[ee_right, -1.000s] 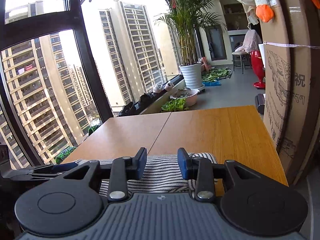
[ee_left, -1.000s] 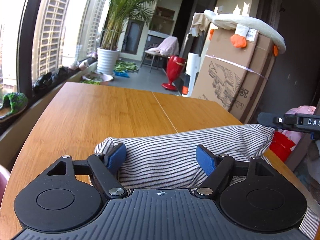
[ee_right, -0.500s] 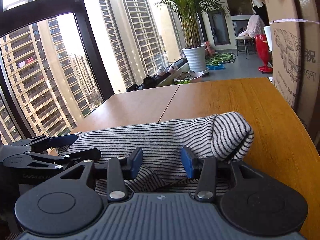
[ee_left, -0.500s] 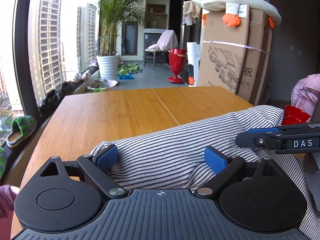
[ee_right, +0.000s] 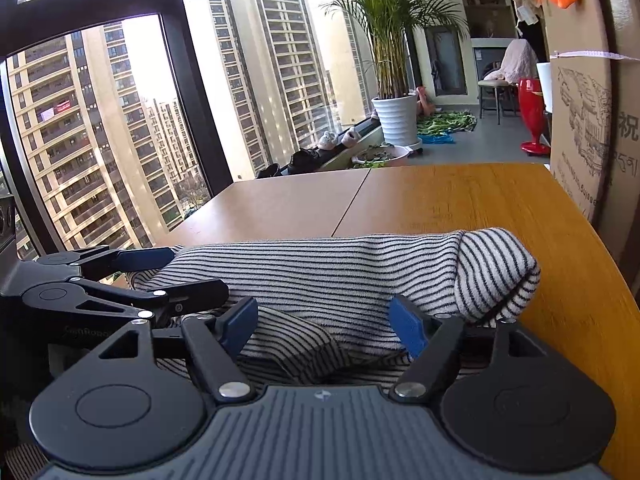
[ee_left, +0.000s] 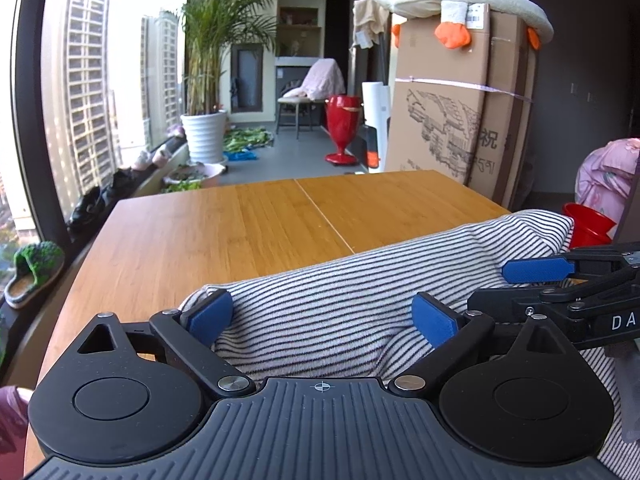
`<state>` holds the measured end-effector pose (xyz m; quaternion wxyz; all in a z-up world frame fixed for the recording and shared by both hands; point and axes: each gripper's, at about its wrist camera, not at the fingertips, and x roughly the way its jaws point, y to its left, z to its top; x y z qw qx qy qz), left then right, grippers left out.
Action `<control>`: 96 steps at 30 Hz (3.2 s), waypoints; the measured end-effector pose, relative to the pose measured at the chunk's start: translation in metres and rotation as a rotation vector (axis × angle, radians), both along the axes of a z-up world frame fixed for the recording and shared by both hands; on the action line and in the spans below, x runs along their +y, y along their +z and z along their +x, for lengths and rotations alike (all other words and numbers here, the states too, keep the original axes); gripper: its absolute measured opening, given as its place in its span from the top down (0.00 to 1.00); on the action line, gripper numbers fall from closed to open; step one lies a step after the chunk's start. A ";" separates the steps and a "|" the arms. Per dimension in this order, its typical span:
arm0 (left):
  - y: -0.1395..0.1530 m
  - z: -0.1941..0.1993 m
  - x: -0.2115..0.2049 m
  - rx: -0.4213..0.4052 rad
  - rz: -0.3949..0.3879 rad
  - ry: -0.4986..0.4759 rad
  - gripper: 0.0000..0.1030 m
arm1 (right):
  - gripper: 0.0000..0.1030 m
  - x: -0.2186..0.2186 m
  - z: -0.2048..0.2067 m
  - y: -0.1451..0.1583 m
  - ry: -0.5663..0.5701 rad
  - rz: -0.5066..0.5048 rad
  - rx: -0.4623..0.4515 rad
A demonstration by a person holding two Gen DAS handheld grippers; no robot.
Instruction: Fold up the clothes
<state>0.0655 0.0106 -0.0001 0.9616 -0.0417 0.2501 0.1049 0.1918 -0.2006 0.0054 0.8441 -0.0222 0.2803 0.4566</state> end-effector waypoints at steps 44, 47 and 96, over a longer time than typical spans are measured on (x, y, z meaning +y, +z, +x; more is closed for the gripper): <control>0.004 -0.005 -0.001 -0.011 -0.014 -0.006 0.00 | 0.00 -0.033 0.025 0.005 -0.056 0.042 0.024; 0.014 -0.018 0.009 -0.072 -0.124 0.014 0.00 | 0.00 -0.033 0.023 0.006 -0.048 0.034 0.008; -0.005 -0.099 0.030 -0.017 -0.459 0.065 0.17 | 0.44 -0.056 -0.042 0.080 0.140 -0.125 -0.247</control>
